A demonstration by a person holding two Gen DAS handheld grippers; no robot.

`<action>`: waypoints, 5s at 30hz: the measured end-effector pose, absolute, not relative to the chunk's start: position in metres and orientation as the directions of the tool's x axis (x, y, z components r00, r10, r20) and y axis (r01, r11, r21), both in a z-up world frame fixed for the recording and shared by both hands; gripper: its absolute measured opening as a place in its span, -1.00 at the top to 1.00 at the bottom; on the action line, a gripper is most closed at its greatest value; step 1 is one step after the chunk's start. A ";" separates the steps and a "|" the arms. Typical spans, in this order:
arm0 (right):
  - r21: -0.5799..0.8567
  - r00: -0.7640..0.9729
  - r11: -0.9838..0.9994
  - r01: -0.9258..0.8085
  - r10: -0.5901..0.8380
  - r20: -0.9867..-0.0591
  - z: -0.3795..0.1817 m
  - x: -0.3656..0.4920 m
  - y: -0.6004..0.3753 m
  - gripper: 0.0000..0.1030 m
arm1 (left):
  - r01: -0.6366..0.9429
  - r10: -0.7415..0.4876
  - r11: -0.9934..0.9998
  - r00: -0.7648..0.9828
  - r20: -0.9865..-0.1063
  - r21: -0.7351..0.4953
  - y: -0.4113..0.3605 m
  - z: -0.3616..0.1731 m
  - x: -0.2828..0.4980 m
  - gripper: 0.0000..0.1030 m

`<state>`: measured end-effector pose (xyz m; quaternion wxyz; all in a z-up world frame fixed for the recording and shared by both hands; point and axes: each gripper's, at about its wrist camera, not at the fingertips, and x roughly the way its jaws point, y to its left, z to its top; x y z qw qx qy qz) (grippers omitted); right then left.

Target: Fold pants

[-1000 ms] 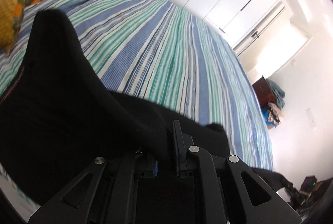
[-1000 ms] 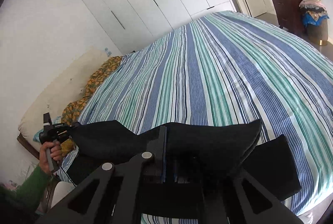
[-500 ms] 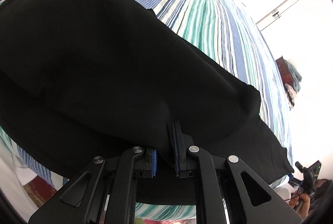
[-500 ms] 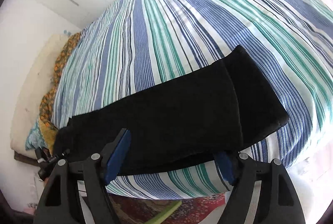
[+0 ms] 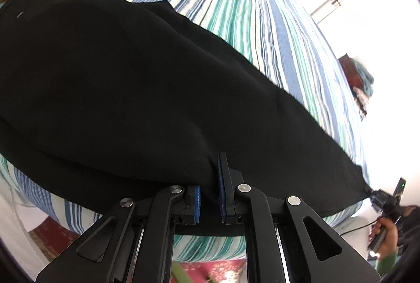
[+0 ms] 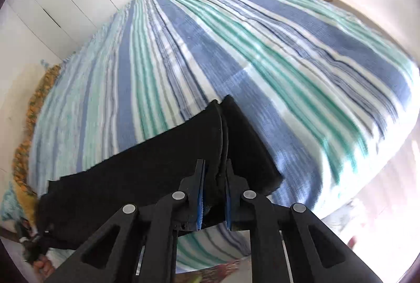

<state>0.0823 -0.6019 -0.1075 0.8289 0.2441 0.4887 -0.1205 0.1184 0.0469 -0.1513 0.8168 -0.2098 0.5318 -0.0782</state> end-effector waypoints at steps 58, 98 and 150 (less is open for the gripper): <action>0.249 0.682 0.925 0.287 -0.016 -0.731 -0.086 0.066 -0.505 -0.68 | -0.623 -0.288 0.606 0.408 -0.866 -0.495 0.273 -0.115 0.112 -0.33; 0.311 0.514 0.928 0.204 0.168 -0.841 -0.141 0.103 -0.483 -0.73 | -0.121 0.029 0.992 0.496 -0.868 -0.036 0.059 -0.134 0.159 -0.59; 0.612 0.338 0.740 0.280 0.520 -0.784 -0.167 0.133 -0.631 0.76 | -0.066 0.054 0.997 0.437 -0.898 0.028 0.044 -0.166 0.156 -0.79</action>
